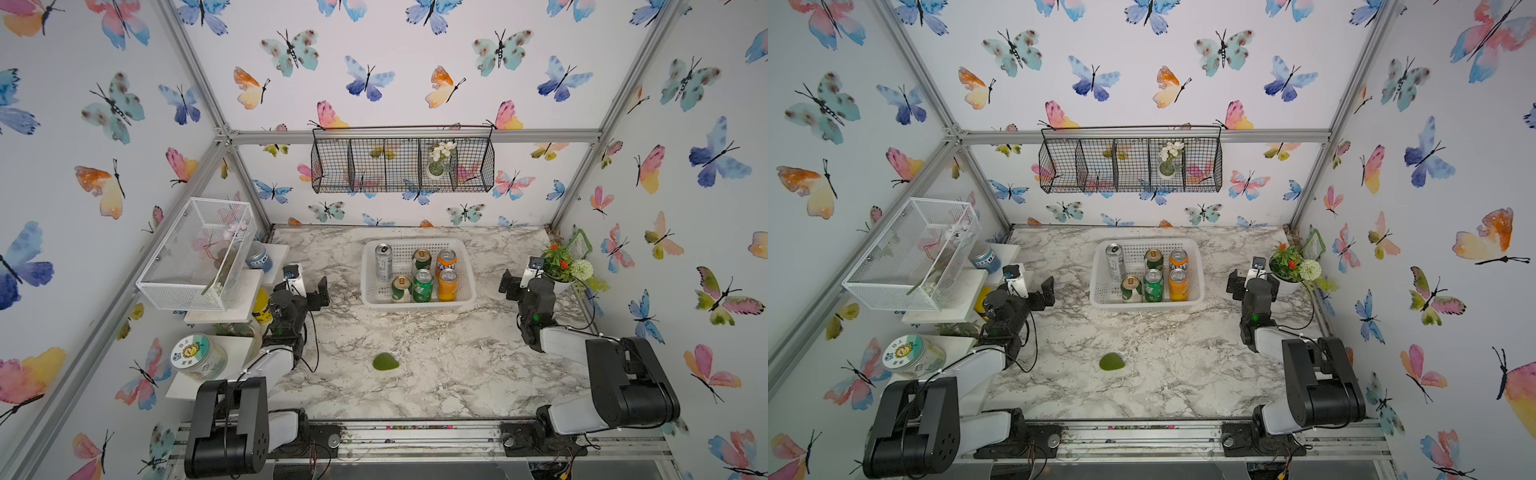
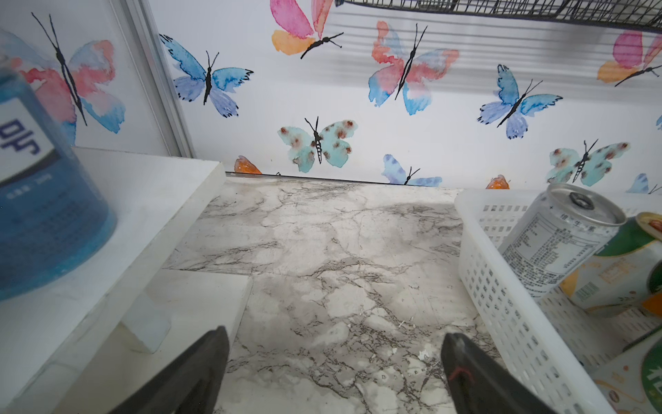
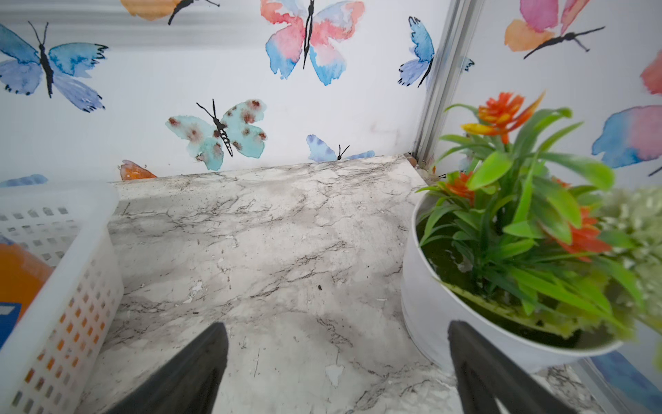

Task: Take out the drinks from the basket
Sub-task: Pick up the drink from the basket.

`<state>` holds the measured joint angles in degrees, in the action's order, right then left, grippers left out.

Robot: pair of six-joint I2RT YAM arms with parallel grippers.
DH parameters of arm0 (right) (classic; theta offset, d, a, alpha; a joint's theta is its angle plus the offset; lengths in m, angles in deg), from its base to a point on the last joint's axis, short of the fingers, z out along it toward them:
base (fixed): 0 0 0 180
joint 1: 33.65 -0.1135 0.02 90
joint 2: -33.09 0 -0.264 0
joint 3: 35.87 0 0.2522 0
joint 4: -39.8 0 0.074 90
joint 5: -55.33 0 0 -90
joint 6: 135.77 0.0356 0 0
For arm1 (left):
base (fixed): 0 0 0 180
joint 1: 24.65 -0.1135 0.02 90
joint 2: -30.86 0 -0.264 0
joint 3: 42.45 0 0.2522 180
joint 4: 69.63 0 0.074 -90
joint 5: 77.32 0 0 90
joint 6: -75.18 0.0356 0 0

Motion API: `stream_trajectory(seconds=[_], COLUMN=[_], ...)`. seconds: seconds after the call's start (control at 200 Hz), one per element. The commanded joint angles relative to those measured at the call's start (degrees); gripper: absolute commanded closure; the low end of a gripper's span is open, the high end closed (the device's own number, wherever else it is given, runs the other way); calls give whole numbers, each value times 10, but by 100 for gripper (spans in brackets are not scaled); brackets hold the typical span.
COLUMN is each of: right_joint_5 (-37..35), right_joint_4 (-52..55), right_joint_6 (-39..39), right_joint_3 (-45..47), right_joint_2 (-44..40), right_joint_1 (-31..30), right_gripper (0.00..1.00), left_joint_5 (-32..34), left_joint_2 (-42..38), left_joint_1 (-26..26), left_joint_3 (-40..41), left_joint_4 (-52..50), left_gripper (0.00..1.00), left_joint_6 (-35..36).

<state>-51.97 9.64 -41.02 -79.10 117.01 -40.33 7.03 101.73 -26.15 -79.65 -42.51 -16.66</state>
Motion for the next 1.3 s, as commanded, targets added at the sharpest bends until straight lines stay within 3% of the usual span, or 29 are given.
stream_trajectory(seconds=[0.0,0.065,0.12,0.195,0.265,0.365,0.551,0.656,0.741,0.901,1.066,1.171,1.296], right_joint_5=[-56,-112,-194,-253,-206,-176,-54,2,42,77,64,39,94], right_joint_4=[91,149,205,422,470,495,411,435,456,432,403,410,401], right_joint_6=[41,90,180,314,277,299,266,266,276,270,261,248,230], right_joint_3=[-29,-69,-112,-220,-282,-307,-255,-267,-280,-256,-234,-247,-267], right_joint_2=[-9,8,37,78,121,136,79,72,71,41,17,20,9], right_joint_1=[2,3,3,2,3,3,2,1,1,2,2,2,2], right_gripper=[1,1,1,1,1,2,3,4,5,5,5,4,4], left_joint_5=[5,-12,-13,18,33,58,-16,-90,-108,3,15,-37,-82], left_joint_2=[-22,-21,-12,1,4,2,13,35,43,-10,-41,-27,-16], left_joint_1=[0,0,0,-1,-1,-2,-2,2,17,96,100,100,100], left_joint_3=[-32,-49,-70,-112,-145,-187,-171,-212,-252,-278,-231,-239,-266], left_joint_4=[-7,1,6,-34,-81,-175,-101,-117,-166,-242,-206,-203,-206], left_gripper=[1,1,1,1,1,1,1,1,1,1,1,1,1], left_joint_6=[-51,-82,-122,-212,-281,-368,-440,-443,-423,-321,-389,-405,-386])
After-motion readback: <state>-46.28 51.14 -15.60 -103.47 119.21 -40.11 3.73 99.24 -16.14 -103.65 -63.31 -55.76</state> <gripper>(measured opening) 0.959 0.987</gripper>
